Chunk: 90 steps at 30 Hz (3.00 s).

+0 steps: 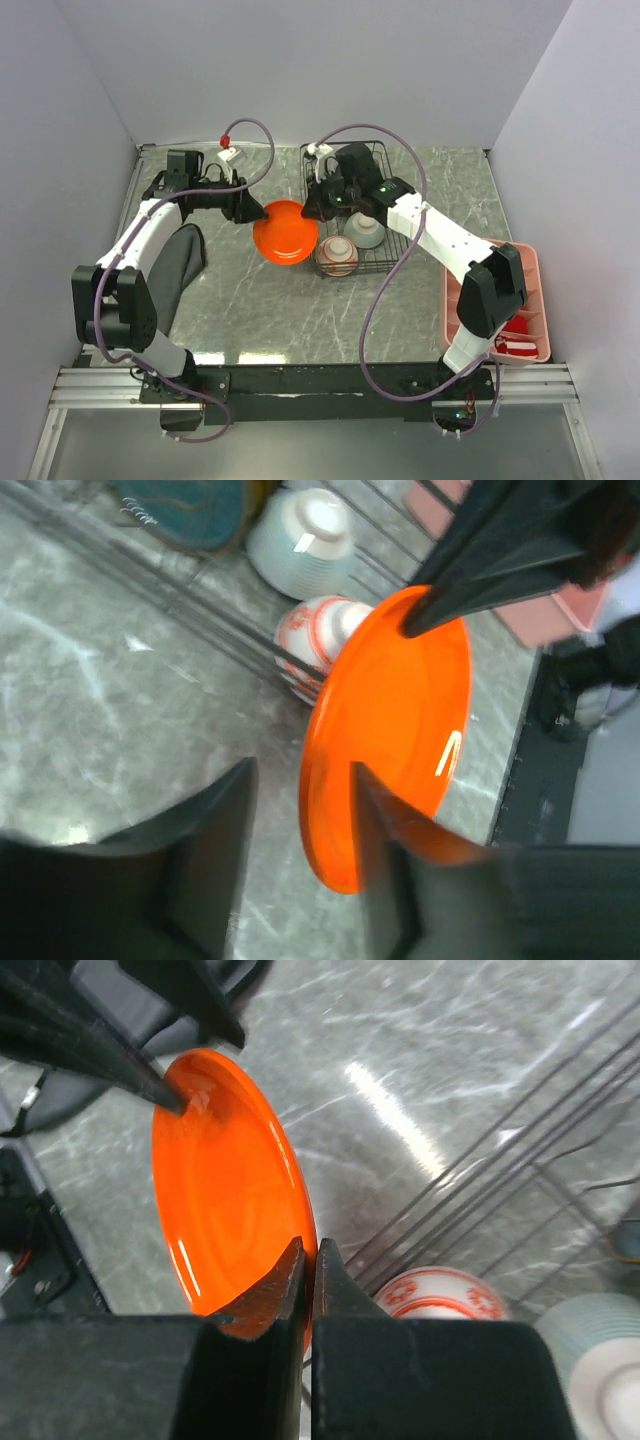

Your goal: Load the mixed dishes into the dish rack

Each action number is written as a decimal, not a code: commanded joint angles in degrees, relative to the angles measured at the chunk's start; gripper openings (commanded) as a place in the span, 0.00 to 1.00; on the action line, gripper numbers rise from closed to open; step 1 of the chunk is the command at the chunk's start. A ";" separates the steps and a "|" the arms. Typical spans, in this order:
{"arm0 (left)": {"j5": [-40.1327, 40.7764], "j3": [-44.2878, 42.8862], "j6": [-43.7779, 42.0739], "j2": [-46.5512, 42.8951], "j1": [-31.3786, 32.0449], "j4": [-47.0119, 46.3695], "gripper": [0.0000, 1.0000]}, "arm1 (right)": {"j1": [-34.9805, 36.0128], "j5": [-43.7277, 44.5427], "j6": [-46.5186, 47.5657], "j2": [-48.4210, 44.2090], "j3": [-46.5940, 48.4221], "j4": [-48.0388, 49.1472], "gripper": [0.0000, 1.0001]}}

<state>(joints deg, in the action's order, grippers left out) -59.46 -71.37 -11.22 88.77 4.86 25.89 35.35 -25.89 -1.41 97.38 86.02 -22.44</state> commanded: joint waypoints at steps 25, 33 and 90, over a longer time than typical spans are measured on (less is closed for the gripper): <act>43.11 2.38 19.84 -13.98 -1.26 -10.33 1.00 | 10.17 81.35 0.88 6.93 7.76 22.17 0.00; 42.50 3.35 19.57 -14.15 -1.52 -10.51 0.99 | 10.26 86.44 4.83 10.81 9.26 26.29 0.00; 38.81 5.37 20.54 -12.22 -2.14 -11.91 1.00 | 8.59 82.41 0.88 21.27 13.83 17.78 0.38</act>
<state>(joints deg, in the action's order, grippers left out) -19.25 -66.11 8.47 77.89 2.92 16.86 43.99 56.88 -0.21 120.31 99.68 -5.45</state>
